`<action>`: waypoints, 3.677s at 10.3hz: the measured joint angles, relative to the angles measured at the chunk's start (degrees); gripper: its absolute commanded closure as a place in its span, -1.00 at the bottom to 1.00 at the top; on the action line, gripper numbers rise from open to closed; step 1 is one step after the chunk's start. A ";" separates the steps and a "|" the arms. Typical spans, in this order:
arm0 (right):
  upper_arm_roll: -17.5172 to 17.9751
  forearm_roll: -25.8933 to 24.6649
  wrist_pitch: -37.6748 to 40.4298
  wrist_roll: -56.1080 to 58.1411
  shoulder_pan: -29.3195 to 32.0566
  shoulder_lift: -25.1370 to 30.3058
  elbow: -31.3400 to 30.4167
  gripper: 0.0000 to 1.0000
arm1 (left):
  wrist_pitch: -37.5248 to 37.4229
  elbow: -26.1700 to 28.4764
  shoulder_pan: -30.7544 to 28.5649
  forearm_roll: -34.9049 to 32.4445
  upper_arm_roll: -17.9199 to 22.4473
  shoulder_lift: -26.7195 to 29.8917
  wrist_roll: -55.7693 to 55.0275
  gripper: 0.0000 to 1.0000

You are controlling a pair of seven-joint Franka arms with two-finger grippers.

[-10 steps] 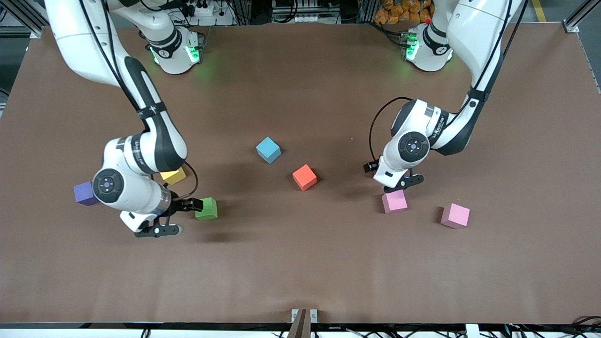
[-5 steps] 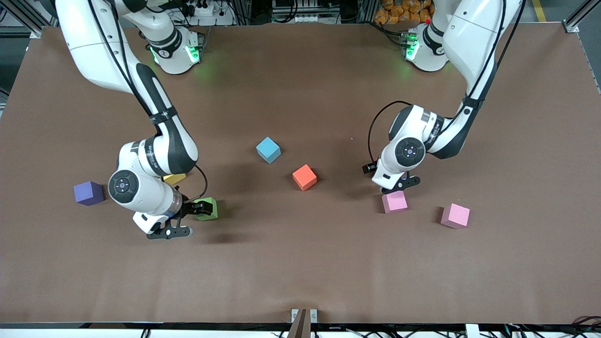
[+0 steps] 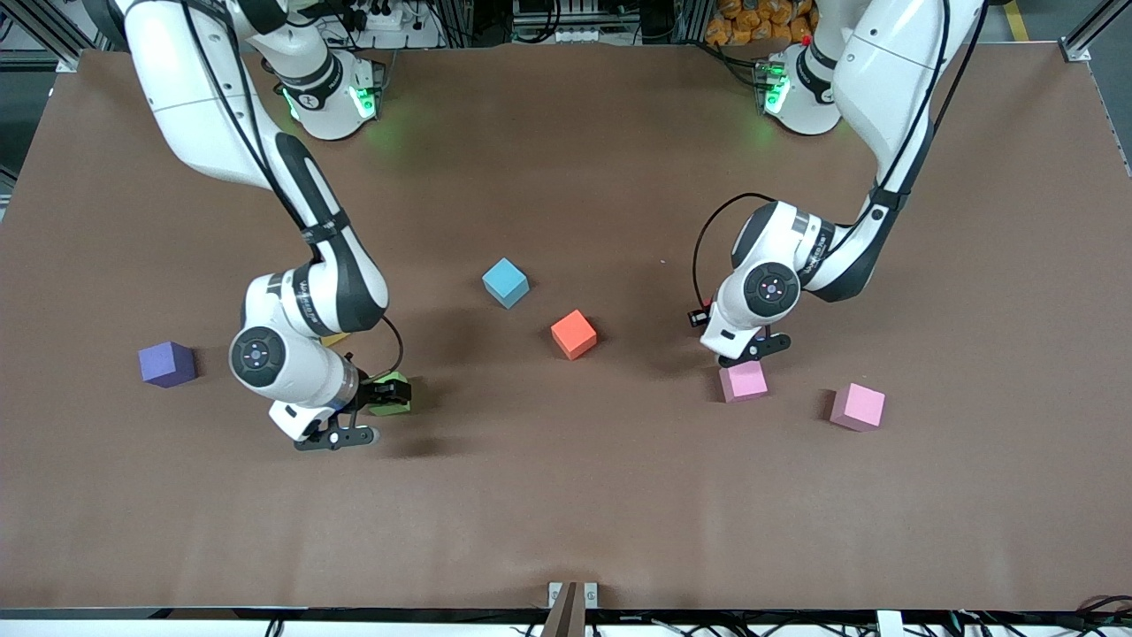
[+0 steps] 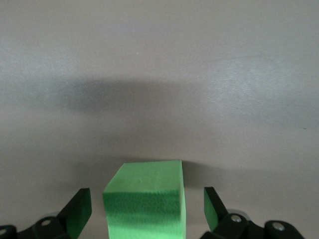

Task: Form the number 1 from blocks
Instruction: 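Place the red cube mid-table with the left gripper while the right carries green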

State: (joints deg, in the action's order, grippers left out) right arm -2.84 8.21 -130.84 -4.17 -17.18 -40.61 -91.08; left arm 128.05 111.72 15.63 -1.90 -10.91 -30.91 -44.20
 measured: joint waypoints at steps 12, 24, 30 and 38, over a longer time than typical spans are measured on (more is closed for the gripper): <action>-3.18 0.00 -3.15 -0.04 -0.39 4.07 -5.34 -0.25 | -1.93 -0.74 12.78 -2.35 -13.99 3.92 -17.19 1.00; -3.53 0.00 16.40 -0.43 1.03 19.98 -13.48 -0.23 | -1.60 -22.02 33.90 -2.35 -13.80 -14.46 -34.86 1.00; -3.56 0.00 26.27 -3.69 1.26 28.69 -15.60 -0.23 | -1.64 -23.27 36.80 -2.40 -13.84 -15.81 -29.86 1.00; -3.54 0.08 26.06 -4.13 2.39 28.88 -16.33 -0.23 | -2.33 -23.14 38.78 -2.44 -13.50 -16.34 -27.77 -1.00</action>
State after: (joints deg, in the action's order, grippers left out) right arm -6.38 8.29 -104.78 -8.30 -14.79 -11.73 -107.41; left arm 125.71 88.59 54.41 -4.34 -24.41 -47.25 -71.98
